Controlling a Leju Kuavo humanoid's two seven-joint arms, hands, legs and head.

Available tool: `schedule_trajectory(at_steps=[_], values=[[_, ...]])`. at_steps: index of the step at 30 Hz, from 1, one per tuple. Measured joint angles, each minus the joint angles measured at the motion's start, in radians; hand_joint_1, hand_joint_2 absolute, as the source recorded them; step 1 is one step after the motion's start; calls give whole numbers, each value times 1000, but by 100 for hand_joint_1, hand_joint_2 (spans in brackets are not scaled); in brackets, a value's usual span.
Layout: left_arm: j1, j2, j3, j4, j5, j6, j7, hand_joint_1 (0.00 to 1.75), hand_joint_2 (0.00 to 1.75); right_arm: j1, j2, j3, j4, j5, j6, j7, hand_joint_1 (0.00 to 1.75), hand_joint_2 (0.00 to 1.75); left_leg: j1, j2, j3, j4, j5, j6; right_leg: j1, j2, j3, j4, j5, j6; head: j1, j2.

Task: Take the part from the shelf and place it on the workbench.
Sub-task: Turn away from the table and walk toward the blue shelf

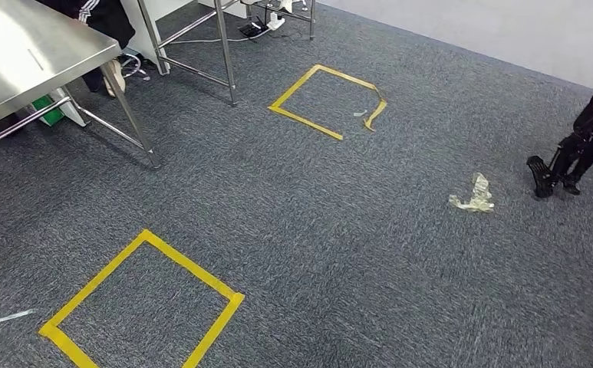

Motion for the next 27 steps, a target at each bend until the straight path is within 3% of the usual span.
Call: schedule_trajectory(at_steps=[2, 3, 5, 7, 9, 10, 11, 12, 14, 16, 18, 20, 22, 24, 25, 26, 27], values=[[-2, 1, 0, -1, 2, 2, 7, 0, 0, -3, 0, 0, 0, 8, 2, 1, 0, 0, -2, 20, 12, -7, -4, -14, 6, 12, -3, -5, 4, -19, -1, 0], [-4, 0, 0, -1, 3, 4, 10, 0, 0, -4, -1, 0, 0, 12, 5, 2, 0, 0, 0, 20, 17, -8, -6, -21, 0, 24, -2, -6, 6, -27, -3, 0], [-5, 0, 0, -2, 7, 7, 13, 0, 0, -6, -2, 0, 0, 20, 11, 6, 0, 0, 4, -20, 6, 25, -35, -29, -10, 47, 3, -10, 11, -43, -7, 0], [-2, 1, 0, -2, 10, 11, 16, 0, 0, -11, -2, 0, 0, 25, 18, 11, 0, 0, 5, -78, -48, 140, -100, -30, -10, 71, 4, -11, 14, -56, -12, 0], [2, 1, 1, -2, 12, 15, 18, 0, 0, -15, 0, 1, 0, 26, 23, 13, 0, 0, 4, -97, -111, 257, -141, -28, -3, 99, 4, -10, 14, -62, -13, 0], [3, 1, 1, -2, 12, 17, 19, 0, 0, -16, 0, 1, 0, 26, 25, 14, 0, 0, 4, -100, -124, 272, -133, -26, 0, 113, 5, -10, 14, -63, -13, 0], [3, 1, 1, -2, 12, 18, 19, 0, 0, -16, 0, 1, 0, 26, 25, 14, 0, 0, 4, -102, -119, 247, -105, -23, 1, 128, 7, -9, 14, -63, -13, 0], [3, 1, 1, -2, 12, 20, 19, 0, 0, -16, 0, 1, 0, 25, 27, 15, 0, 0, 4, -110, -97, 190, -64, -19, 2, 142, 8, -9, 14, -62, -13, 0], [3, 2, 1, -2, 10, 28, 20, 0, 0, -19, 0, 1, 0, 25, 29, 15, 0, 0, 6, -152, -46, 65, -3, -12, 5, 167, 8, -6, 13, -60, -13, 0], [1, 0, 1, -2, 8, 44, 22, 0, 0, -22, 0, 1, 0, 24, 31, 17, 0, 0, 3, -177, -24, 12, 11, -8, 6, 188, 1, -5, 13, -49, -12, 0], [-1, -3, 1, -2, 9, 58, 24, 0, 0, -21, -2, 1, 0, 22, 31, 19, 0, 0, -3, -158, -21, 5, 15, 2, 2, 202, -9, -8, 16, -34, -13, 0], [-2, -7, 1, -2, 9, 65, 25, 0, 0, -21, -4, 1, 1, 20, 32, 21, 0, 0, -2, -135, -16, -5, 22, 17, 3, 168, -28, 21, 2, -28, -11, 0], [-1, -10, 2, -2, 9, 69, 27, 0, 0, -24, -5, 1, 1, 18, 32, 22, 0, 0, -3, -106, -14, -10, 23, 25, 5, 112, -80, 125, -46, -30, -7, 0], [1, -12, 2, -2, 11, 73, 30, 0, 0, -25, -5, 1, 1, 18, 32, 23, 0, 0, -4, -76, -15, -10, 21, 28, 2, 92, -144, 249, -92, -28, -5, 0], [2, -12, 3, -2, 12, 74, 31, 0, 0, -24, -5, 1, 1, 19, 32, 23, 0, 0, -4, -62, -15, -10, 20, 27, -1, 88, -157, 273, -95, -22, -5, 0], [2, -12, 4, -2, 13, 75, 31, 0, 0, -22, -5, 1, 1, 20, 32, 23, 0, 0, -3, -50, -14, -10, 19, 26, -4, 83, -147, 256, -83, -13, -5, 0], [1, -13, 5, -2, 14, 76, 31, 0, 0, -20, -5, 1, 1, 22, 32, 23, 0, 0, -2, -39, -12, -10, 17, 23, -7, 73, -117, 199, -59, -3, -5, 0]])
